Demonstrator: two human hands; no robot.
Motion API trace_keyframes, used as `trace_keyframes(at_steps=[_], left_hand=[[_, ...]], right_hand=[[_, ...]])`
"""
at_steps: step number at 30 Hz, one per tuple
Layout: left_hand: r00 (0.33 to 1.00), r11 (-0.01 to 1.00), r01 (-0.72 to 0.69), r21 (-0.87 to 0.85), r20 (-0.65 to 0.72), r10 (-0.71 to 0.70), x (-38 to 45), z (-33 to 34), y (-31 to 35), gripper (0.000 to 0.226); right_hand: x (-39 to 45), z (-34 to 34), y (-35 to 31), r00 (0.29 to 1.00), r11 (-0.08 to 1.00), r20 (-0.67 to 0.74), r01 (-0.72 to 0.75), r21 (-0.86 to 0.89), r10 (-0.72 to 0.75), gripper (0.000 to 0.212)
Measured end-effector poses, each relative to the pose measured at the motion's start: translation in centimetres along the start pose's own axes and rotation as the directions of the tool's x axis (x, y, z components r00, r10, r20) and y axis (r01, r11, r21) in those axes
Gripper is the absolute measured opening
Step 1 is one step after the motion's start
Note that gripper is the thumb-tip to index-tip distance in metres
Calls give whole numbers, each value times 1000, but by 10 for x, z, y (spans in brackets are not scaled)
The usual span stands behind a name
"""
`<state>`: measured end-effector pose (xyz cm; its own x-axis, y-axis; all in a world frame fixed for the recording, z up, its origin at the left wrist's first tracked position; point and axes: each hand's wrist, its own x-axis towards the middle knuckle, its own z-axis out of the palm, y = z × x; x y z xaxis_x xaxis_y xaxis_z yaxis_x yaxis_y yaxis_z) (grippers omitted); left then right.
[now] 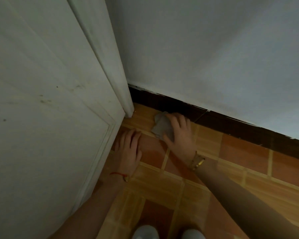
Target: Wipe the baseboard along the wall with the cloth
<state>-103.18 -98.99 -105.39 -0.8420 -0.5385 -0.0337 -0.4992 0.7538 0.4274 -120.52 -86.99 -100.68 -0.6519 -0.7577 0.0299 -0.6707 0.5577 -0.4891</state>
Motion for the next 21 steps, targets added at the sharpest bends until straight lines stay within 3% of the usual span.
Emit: trace_keyframes(at_steps=[3, 10, 13, 21], left_hand=[[998, 1000, -25, 11, -54, 25, -2, 8, -5, 47], [991, 998, -63, -16, -116, 61, -3, 8, -7, 49], [990, 997, -76, -34, -118, 71, -4, 9, -10, 49], [990, 997, -69, -47, -123, 62, -3, 8, -9, 49]], right_hand=[[-5, 6, 10, 983, 983, 53, 181, -45, -178, 50], [28, 47, -7, 953, 953, -8, 301, 13, -301, 46], [51, 66, -32, 940, 940, -5, 339, -39, -340, 42], [17, 28, 8, 973, 957, -67, 204, -207, -222, 29]])
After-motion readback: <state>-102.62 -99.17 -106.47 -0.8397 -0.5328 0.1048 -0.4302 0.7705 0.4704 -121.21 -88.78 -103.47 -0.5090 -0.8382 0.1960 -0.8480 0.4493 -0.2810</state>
